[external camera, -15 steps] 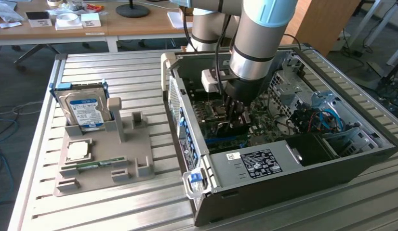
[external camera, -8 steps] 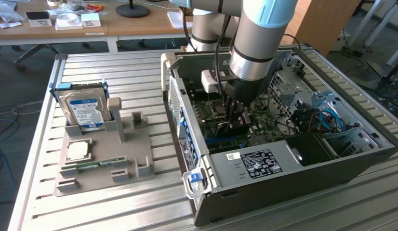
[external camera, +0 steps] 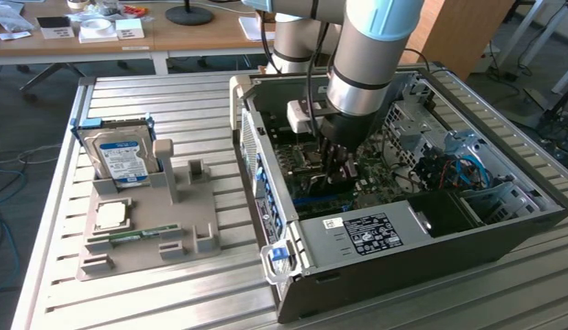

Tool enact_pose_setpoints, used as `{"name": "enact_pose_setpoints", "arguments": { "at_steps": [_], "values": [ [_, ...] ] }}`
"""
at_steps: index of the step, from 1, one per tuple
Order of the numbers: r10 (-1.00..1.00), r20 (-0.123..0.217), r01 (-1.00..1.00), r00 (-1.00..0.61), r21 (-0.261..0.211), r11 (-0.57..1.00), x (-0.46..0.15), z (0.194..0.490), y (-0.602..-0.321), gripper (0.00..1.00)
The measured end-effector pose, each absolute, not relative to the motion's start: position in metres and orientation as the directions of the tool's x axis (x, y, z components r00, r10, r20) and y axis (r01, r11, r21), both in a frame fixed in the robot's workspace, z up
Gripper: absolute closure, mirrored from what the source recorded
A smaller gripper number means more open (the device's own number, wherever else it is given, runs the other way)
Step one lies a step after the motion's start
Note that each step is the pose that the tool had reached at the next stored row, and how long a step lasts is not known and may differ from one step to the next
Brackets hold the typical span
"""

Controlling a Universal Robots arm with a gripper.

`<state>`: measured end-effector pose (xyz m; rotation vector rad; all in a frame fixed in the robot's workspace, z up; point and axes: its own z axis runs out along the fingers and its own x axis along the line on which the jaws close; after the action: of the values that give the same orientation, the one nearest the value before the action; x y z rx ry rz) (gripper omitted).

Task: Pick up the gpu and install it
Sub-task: 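Insert the gpu into the slot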

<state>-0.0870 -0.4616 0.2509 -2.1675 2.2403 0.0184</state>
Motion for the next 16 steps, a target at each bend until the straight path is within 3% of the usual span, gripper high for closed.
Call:
{"name": "enact_pose_setpoints", "arguments": {
  "at_steps": [16],
  "values": [
    [-0.999,-0.025,-0.999,-0.033,-0.008,0.033,-0.0883,0.2472,-0.461,0.73]
  ]
}}
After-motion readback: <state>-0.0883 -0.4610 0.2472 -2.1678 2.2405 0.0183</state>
